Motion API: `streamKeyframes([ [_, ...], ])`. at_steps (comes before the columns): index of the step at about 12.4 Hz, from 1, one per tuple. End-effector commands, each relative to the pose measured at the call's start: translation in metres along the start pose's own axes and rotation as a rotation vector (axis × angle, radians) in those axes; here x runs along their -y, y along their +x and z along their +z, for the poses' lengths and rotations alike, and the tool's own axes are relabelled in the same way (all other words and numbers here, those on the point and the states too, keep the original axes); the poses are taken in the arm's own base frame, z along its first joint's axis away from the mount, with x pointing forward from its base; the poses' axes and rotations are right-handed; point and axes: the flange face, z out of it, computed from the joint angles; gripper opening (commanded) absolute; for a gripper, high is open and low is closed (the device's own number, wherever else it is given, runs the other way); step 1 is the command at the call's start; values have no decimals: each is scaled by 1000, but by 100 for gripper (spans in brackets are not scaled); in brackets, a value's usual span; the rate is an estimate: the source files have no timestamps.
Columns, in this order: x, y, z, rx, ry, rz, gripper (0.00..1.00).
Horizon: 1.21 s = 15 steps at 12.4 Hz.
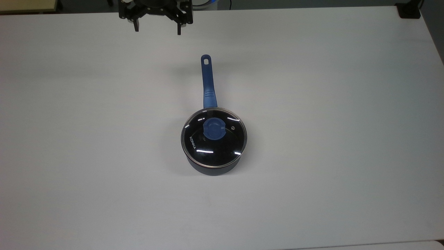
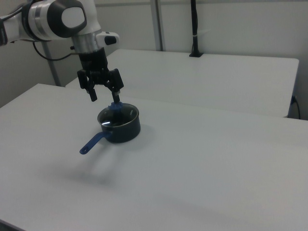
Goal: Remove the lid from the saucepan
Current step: 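Move the open gripper over the blue knob of the glass lid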
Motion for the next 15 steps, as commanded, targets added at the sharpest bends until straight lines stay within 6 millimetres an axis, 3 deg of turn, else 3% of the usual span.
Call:
streamKeyframes([
  [1,0,-1,-3,-7,-21,2,100],
  [8,6,6,-1,-19,-7,-6,100],
  [9,8,14,-5,-53,-2,4,100],
  [12,20,46,10,-54,0,6,100],
  [14,28,66,9,-142,52,79,100],
  [15,41,76,10,-192,60,91,100],
])
